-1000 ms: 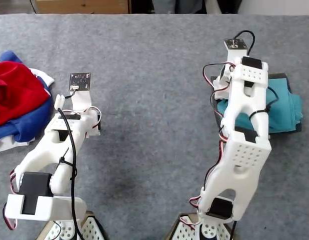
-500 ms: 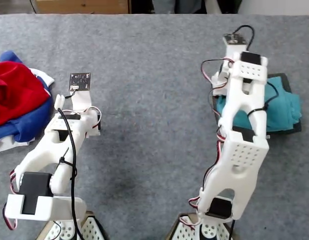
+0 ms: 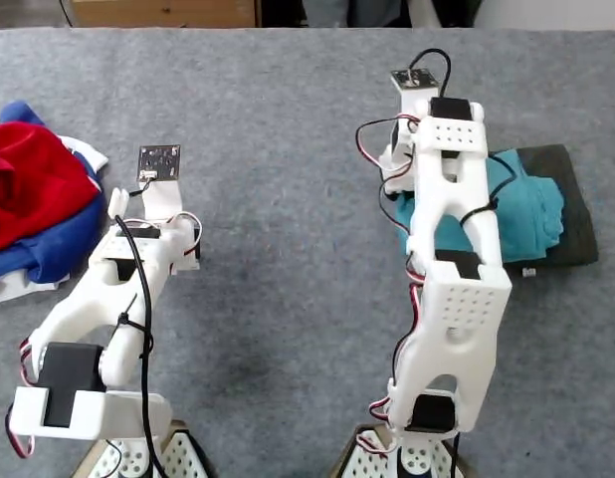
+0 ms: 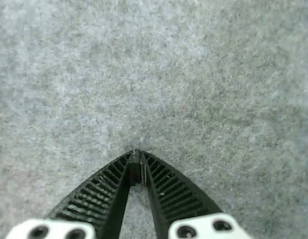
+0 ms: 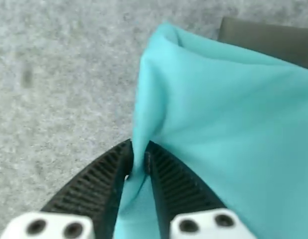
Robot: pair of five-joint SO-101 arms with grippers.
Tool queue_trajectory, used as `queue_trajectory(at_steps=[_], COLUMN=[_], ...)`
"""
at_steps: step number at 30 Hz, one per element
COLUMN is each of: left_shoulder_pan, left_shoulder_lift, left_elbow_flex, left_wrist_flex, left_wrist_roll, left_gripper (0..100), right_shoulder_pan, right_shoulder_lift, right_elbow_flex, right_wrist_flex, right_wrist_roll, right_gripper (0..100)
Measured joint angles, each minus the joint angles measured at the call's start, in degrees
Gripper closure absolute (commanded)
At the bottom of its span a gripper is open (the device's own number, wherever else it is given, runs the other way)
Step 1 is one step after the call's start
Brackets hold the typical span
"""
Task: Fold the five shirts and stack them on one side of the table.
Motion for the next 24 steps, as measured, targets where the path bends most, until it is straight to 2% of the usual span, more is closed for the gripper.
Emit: queue_trajectory(at_steps=[3,9,13,19,24], left_shoulder_pan=[0.0,0.0,0.0,0.0,0.0], left_shoulder_lift=[0.0,0.0,0.0,0.0,0.0], left_elbow_flex=[0.0,0.0,0.0,0.0,0.0], left_wrist_flex=[0.0,0.0,0.0,0.0,0.0], left_wrist_roll=[0.0,0.0,0.0,0.0,0.0], left_gripper=[97,97,97,97,97], right_shoulder_pan=[0.0,3.3,8.7,17.6,20.5], right_shoulder_lift=[0.0,-2.5,-5.5,-8.2,-11.0], right_elbow_flex=[0.0,-5.5,-9.8,-9.1,-2.1], right_wrist_flex=[1.6,10.6,15.6,16.7,16.7], right_wrist_roll=[0.0,0.0,-0.6,-9.6,-15.2], right_gripper=[65.9,65.7,65.6,65.6,65.5])
